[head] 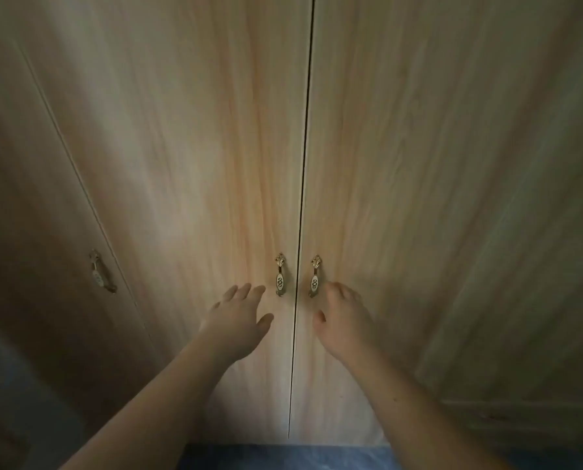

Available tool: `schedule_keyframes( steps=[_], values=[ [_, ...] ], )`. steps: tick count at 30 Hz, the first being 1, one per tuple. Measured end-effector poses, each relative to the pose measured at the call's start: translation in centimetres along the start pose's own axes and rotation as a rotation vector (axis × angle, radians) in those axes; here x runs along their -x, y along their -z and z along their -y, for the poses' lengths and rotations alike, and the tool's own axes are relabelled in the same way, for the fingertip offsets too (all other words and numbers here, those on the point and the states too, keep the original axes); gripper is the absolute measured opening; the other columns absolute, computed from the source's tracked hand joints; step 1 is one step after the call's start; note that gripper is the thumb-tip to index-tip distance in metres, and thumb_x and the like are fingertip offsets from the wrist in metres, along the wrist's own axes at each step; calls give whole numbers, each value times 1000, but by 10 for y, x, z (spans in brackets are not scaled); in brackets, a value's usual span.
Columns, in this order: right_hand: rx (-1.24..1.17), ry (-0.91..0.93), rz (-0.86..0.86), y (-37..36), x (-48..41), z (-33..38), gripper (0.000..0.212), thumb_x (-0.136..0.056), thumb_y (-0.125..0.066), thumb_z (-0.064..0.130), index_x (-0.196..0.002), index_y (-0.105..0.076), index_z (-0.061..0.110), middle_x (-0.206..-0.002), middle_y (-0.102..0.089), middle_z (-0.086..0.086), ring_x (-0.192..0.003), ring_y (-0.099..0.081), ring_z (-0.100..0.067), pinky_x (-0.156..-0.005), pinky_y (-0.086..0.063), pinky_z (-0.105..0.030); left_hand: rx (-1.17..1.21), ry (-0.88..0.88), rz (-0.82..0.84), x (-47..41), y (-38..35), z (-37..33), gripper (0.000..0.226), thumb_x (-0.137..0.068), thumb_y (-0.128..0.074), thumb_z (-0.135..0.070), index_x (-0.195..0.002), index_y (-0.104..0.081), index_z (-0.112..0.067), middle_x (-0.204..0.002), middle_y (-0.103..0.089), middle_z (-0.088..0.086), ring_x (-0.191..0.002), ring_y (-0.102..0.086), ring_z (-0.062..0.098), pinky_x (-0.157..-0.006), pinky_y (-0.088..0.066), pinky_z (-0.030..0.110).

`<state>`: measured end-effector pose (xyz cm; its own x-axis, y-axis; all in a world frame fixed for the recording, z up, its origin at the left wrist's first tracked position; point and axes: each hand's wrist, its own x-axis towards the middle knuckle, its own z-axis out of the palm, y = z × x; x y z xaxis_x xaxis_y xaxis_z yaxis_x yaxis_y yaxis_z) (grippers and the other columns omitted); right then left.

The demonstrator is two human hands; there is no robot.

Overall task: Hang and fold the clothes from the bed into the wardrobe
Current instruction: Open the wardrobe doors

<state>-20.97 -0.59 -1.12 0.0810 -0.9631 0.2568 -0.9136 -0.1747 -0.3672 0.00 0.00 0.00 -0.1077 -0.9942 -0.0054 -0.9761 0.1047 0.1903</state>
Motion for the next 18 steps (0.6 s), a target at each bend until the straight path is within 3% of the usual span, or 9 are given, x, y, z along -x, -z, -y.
schedule_keyframes(
  steps=[3, 7, 14, 18],
  values=[
    [-146, -56, 27, -14, -36, -13, 55, -91, -53, 31, -144, -40, 24, -127, -54, -2, -120, -51, -28, -92, -49, -40, 14, 55, 37, -25, -16, -6, 63, -100, -36, -54, -155, -17, -30, -164, -19, -1, -152, -14, 24, -120, -26, 46],
    [-328, -157, 31, -40, -73, -7, 37, -90, -58, 34, -120, -53, 14, -110, -60, -5, -98, -64, -30, -80, -54, -41, 51, 126, 65, -40, -35, -5, 63, -100, -38, -52, -155, -19, -30, -163, -24, -3, -151, -17, 21, -119, -28, 44],
    [-505, -194, 7, -47, -76, -8, 24, -93, -59, 27, -105, -53, 7, -106, -61, -10, -94, -63, -31, -70, -38, -28, 151, 133, 70, -18, -42, -5, 59, -101, -43, -46, -154, -24, -29, -159, -31, -8, -147, -25, 15, -114, -37, 41],
    [-492, -216, 19, -31, -48, -8, 28, -100, -47, 36, -100, -55, 9, -98, -65, -10, -90, -64, -33, -69, -42, -31, 218, 72, 46, 6, -32, -21, 58, -101, -46, -40, -154, -25, -30, -157, -34, -8, -144, -31, 16, -114, -38, 39]
  ],
)
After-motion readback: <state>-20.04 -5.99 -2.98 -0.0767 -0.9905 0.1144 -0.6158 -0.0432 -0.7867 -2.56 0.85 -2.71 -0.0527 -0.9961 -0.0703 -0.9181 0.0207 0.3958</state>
